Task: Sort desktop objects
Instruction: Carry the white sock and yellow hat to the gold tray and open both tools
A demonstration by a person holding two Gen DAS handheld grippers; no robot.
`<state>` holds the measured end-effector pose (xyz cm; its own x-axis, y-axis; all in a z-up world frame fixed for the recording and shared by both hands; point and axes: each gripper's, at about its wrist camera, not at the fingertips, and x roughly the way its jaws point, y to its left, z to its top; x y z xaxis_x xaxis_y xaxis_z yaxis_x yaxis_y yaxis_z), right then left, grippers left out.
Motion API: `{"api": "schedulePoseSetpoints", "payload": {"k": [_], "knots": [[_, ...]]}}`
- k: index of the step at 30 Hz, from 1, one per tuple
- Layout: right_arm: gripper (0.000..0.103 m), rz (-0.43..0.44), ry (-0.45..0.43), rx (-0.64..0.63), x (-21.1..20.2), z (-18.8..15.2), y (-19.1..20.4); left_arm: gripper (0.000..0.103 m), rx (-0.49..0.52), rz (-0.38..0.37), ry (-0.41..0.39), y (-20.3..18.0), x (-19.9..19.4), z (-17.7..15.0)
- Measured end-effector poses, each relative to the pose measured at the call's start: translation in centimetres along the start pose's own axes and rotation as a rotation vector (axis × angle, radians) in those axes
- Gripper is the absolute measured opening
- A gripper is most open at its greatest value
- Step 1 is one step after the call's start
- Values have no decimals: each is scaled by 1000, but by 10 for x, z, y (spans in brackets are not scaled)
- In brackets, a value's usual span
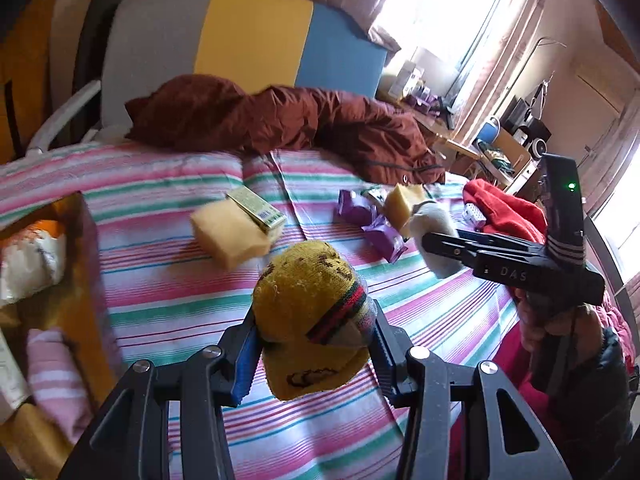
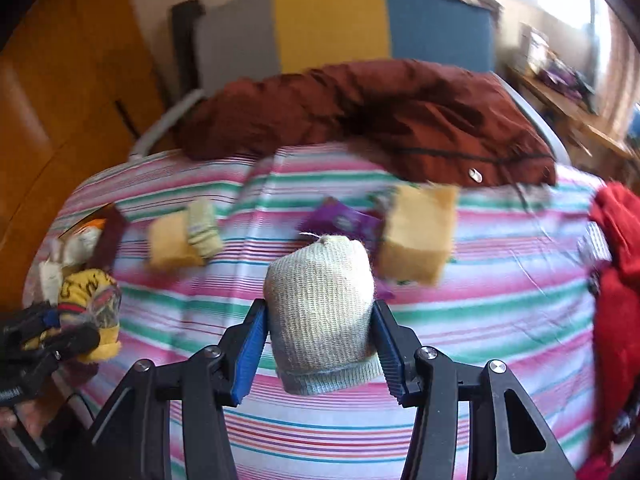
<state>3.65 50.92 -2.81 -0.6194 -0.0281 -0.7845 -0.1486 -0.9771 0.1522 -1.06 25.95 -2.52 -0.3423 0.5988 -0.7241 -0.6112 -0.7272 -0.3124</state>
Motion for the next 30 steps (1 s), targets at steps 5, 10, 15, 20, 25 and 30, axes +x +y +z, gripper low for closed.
{"api": "schedulePoseSetpoints", "payload": {"k": [5,10,15,20,25,30], "knots": [[52,21,17,-72,9,-4,28,49,-12,31,-46,15,-31,-7],[52,-17,64,-101,24,-10,32,49,-68,55,-79,45,-60,-20],[52,-42,79,-94,27,-13,33,49,-130,92,-111,81,-88,-33],[52,-38,84,-125,27,-15,54,49,-201,154,-157,120,-123,-49],[52,23,63,-158,20,-14,92,49,-269,258,-194,160,-157,-69],[53,164,34,-197,12,-12,149,49,-353,325,-189,197,-171,-93]]}}
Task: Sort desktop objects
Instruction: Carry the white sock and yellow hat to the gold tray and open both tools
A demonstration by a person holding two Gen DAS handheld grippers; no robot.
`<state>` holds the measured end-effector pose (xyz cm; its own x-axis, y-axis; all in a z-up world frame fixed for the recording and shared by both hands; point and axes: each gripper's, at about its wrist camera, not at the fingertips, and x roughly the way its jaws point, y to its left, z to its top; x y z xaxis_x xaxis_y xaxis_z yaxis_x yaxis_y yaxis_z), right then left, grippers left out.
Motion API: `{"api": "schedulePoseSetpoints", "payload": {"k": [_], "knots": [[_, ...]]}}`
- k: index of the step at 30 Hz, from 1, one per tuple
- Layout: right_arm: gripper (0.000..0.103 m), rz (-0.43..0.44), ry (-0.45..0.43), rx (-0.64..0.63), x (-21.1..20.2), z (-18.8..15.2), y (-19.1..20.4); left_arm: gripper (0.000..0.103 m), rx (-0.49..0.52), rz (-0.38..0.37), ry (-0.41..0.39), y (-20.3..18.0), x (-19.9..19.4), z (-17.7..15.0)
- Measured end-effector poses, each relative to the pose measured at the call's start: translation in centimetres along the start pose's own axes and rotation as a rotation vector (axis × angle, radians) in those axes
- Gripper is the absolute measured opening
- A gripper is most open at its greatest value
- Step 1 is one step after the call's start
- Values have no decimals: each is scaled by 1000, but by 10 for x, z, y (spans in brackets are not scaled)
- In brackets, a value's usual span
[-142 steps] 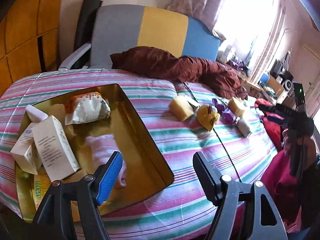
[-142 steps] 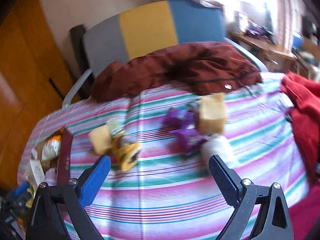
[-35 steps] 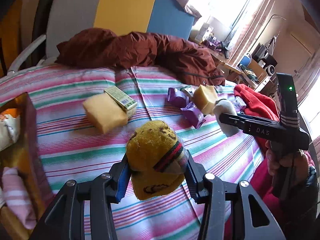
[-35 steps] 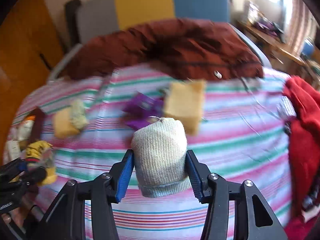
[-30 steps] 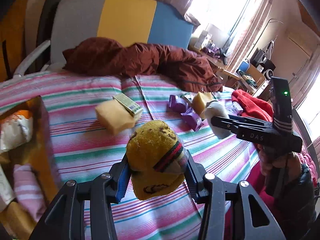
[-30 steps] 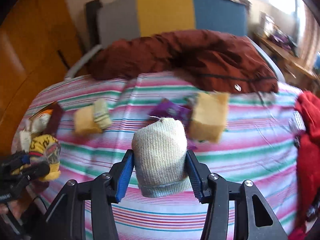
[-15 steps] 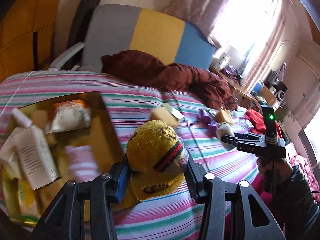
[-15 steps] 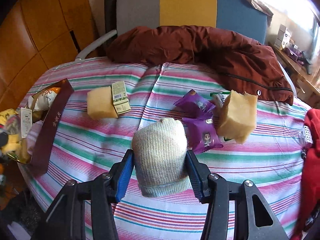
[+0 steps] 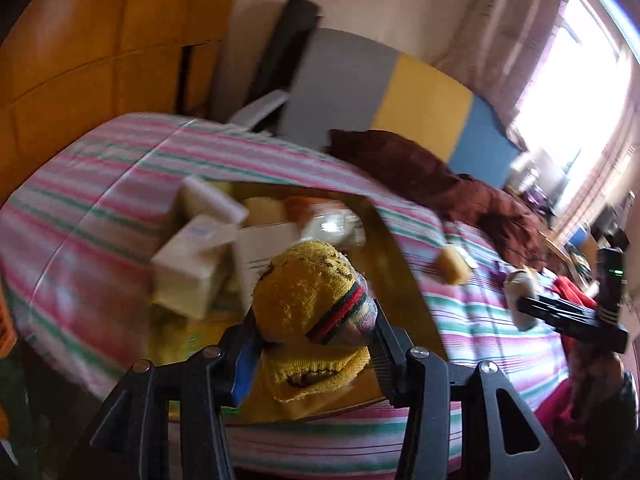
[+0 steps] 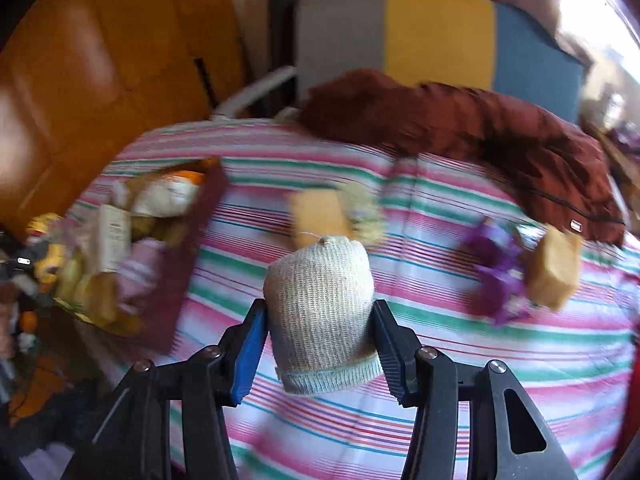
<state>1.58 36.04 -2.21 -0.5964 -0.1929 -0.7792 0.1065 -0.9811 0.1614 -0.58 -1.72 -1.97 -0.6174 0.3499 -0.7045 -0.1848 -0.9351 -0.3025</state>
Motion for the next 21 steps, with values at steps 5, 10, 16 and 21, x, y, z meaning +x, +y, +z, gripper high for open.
{"api": "schedulePoseSetpoints", "payload": {"k": [5,10,16,21], "knots": [[53,126,4,-79,14,7,66,49,-47,48,17,29,4,-8],[53,219,13,-112,31,9,116,49,-59,84,29,41,13,-13],[55,299,39,-119,56,11,159,49,-76,103,65,52,28,-21],[62,326,61,-77,77,9,170,59,-97,85,77,54,30,-23]]}}
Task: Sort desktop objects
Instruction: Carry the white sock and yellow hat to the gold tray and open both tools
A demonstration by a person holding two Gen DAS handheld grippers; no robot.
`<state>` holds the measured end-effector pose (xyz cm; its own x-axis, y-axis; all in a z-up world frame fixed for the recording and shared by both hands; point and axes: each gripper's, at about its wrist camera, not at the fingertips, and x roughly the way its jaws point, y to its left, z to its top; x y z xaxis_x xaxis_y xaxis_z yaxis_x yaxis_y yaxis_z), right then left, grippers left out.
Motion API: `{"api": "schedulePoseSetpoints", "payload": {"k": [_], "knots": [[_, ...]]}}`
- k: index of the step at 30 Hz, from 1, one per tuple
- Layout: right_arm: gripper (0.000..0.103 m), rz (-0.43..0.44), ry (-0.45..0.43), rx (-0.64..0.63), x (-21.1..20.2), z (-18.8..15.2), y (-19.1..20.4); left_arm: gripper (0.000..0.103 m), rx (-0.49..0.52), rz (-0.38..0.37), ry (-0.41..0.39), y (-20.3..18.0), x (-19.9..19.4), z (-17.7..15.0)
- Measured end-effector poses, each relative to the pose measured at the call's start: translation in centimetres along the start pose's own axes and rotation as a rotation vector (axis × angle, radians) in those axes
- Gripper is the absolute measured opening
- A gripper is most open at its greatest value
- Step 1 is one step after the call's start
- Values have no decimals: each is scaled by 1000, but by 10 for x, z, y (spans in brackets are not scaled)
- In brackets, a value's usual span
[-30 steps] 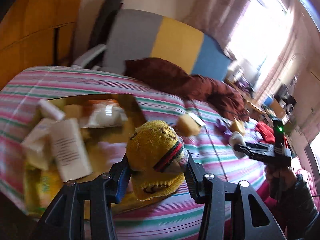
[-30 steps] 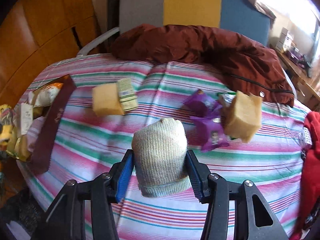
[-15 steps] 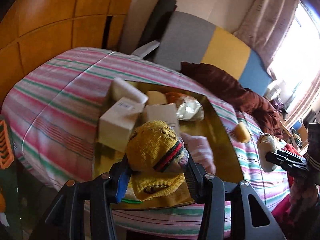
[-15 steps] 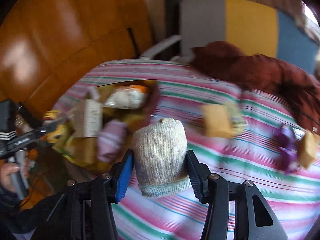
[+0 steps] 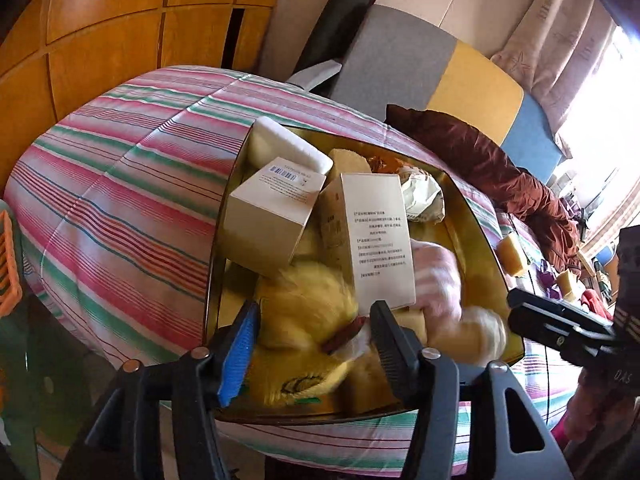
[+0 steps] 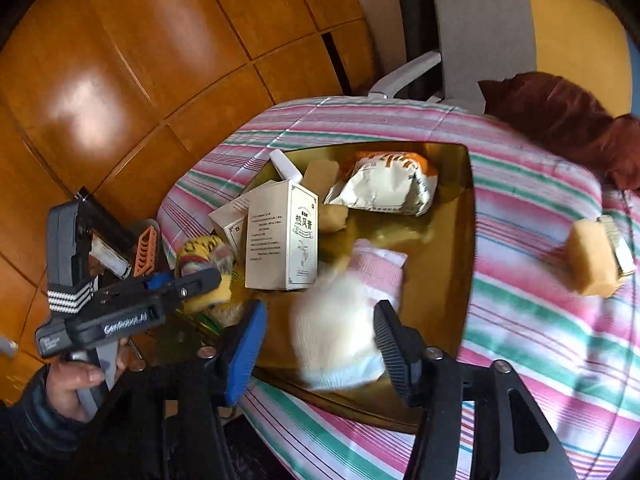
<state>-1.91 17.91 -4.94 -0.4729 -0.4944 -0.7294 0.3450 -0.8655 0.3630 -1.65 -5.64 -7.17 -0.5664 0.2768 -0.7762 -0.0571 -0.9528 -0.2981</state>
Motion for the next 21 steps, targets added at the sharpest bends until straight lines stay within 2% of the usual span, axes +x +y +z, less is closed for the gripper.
{"api": "schedulePoseSetpoints", "payload": {"k": [8,15,19,21], "knots": [[68,-11,4,29,-3,-10,-4,60,-45,-1,-61,8,-17,8],[83,-43,-40,21,-21,-21,1,60,37,22,-121,-16,-36,13],[86,-63,-63,-1,-31,-25,4,61,102,50,-156,-32,-47,14],[92,-78,-78,-7,-36,-26,3,61,130,55,-165,-41,-51,14]]}}
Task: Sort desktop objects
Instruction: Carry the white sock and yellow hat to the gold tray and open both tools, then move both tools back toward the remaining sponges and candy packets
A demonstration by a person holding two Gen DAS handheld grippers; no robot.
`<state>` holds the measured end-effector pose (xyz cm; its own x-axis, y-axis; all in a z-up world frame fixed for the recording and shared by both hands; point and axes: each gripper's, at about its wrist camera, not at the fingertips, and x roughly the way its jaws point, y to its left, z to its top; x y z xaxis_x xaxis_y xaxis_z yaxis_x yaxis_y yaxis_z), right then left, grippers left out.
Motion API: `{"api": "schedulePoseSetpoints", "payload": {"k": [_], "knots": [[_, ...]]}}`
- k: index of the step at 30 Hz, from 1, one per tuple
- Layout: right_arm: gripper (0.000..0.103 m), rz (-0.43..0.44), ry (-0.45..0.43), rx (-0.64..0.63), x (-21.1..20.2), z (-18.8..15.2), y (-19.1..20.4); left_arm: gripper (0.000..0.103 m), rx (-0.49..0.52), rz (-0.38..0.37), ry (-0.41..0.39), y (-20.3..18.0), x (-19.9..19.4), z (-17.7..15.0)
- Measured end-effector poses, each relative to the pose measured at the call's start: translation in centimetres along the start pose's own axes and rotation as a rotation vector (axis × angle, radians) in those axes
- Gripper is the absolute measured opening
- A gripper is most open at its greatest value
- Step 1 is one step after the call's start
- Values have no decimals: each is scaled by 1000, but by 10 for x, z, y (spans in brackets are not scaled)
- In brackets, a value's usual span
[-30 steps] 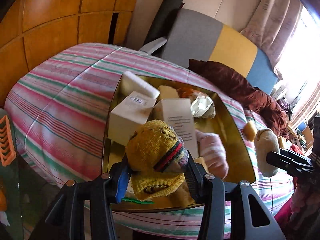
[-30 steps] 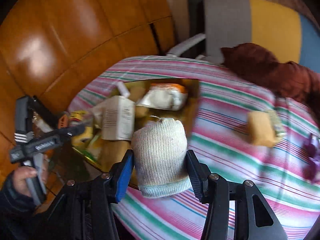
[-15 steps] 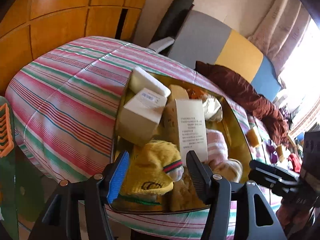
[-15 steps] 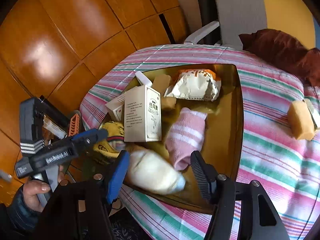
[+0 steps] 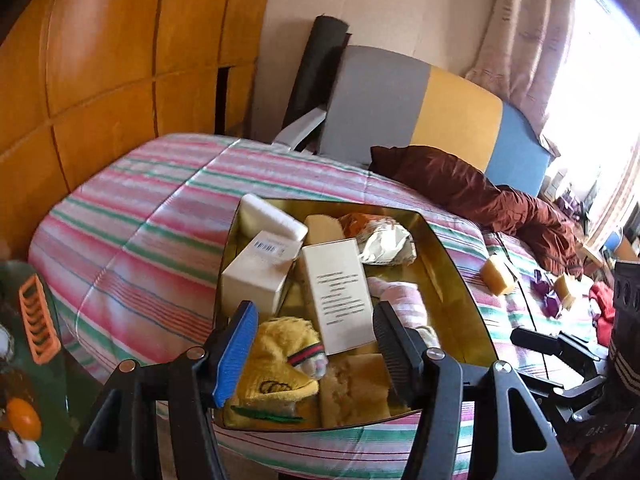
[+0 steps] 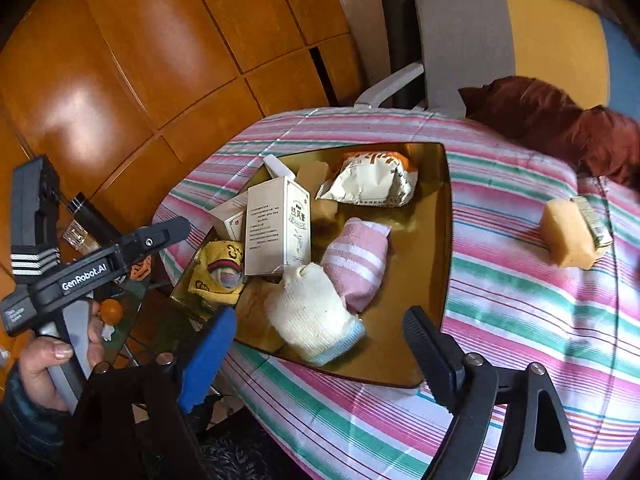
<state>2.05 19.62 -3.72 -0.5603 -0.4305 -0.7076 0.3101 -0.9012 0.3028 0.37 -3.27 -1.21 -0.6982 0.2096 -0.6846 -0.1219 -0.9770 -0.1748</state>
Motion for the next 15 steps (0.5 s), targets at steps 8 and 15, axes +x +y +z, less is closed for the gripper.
{"api": "schedulePoseSetpoints", "payload": {"k": [8,15], "knots": [[96,-95,-31,-7,-17,-1,-12,64,100,27,-28,-32,-9,2],[101,-172,-48,-4,-34,2,-36,64,157,11,-25,-53,-9,3]]}}
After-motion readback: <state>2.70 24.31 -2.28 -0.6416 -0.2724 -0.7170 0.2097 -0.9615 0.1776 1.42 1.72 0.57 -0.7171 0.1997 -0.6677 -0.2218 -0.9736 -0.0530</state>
